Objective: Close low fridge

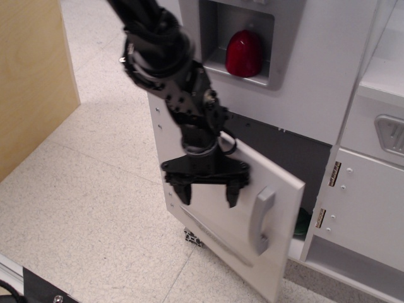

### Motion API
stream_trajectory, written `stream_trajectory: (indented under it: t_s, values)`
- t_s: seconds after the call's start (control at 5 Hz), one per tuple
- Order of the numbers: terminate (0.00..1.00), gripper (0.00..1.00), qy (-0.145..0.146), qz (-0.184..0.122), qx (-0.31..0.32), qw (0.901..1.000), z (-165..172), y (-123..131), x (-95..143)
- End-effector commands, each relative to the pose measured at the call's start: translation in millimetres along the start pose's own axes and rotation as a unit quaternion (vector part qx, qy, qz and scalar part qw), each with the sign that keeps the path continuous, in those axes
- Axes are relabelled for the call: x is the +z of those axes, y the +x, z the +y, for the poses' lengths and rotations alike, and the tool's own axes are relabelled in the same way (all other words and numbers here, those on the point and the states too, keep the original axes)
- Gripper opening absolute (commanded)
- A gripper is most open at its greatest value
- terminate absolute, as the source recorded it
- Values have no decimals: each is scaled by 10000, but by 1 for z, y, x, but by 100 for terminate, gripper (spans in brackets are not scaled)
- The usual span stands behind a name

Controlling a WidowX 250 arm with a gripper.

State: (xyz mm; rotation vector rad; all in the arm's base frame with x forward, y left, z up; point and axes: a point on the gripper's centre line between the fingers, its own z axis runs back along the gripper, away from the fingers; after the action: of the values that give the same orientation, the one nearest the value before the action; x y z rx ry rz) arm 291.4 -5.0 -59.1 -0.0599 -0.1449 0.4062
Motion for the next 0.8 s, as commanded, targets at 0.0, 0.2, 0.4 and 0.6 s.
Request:
stream_trajectory:
  t_s: [0.0,0.2,0.4,0.6]
  values:
    - [0,100,-30,-366,462,9983,-30,28,-1]
    - [0,100,14,-480,576,9972,-42,41,-6]
    - [0,100,5,-522,666,9964,-48,48,-6]
    - [0,100,-53,-454,612,9971,-43,43,4]
